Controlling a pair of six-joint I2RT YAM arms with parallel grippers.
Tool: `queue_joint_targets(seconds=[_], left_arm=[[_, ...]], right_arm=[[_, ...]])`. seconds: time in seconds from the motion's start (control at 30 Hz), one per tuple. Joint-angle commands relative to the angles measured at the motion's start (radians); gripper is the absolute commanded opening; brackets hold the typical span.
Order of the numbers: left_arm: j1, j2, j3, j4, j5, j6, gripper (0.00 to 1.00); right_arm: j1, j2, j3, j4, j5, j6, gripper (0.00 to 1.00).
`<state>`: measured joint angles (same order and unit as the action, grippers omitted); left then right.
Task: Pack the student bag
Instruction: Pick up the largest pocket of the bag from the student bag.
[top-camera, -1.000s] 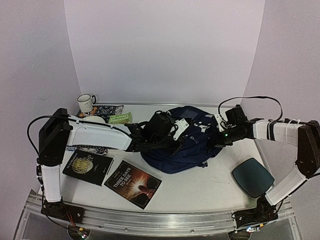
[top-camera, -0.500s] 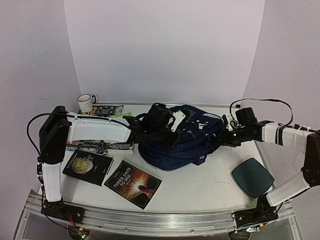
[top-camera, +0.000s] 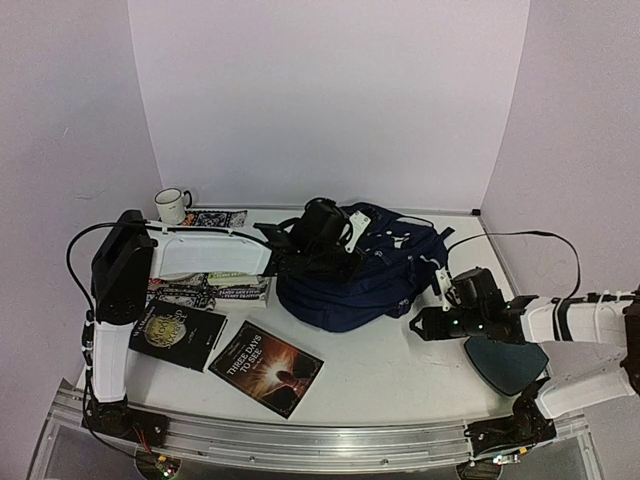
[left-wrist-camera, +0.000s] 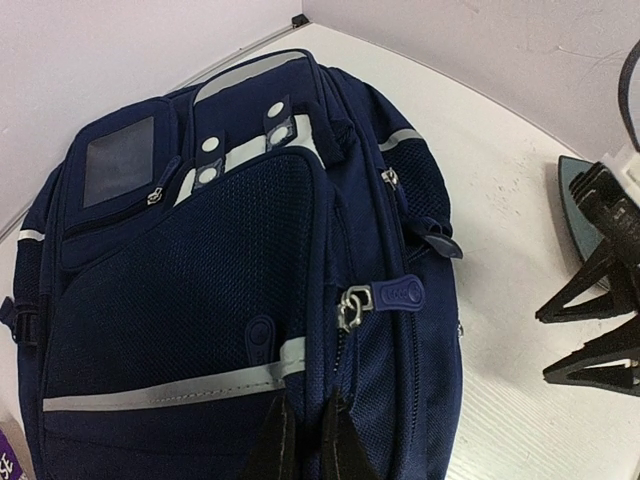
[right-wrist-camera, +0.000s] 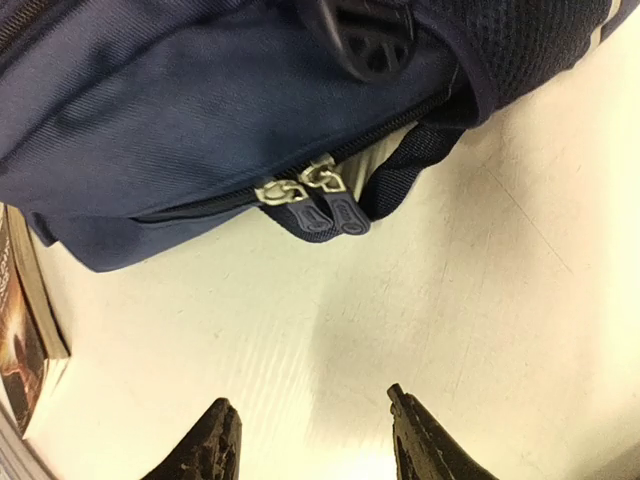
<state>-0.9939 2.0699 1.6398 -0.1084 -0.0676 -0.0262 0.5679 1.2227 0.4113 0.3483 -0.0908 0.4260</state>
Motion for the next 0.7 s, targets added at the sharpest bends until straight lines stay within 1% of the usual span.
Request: queue_joint_targets(seconds=[0.0,0.13,0.2,0.5,0.67], left_arm=[[0.006,-0.019,0.104,0.115,0.027,-0.041,0.0],[0.006,-0.02,0.11,0.115,0.038,-0.053,0.0],[0.006,-0.023,0.113,0.115,0.041,-0.057,0.0],[0.006,-0.024,0.119,0.115,0.066,-0.074,0.0],[0.006,-0.025,0.12,0.115,0.115,-0.085,0.0]], right_arm=[[0.009,0.085,-0.054,0.305,0.025,0.022,0.53],[0.009,0.198,-0.064,0.497,-0.006,0.017,0.52],[0.009,0.25,-0.046,0.55,-0.013,0.006,0.51],[0.009,0.397,0.034,0.632,0.057,-0.058,0.45],[0.009,0.446,0.053,0.671,0.077,-0.077,0.41]])
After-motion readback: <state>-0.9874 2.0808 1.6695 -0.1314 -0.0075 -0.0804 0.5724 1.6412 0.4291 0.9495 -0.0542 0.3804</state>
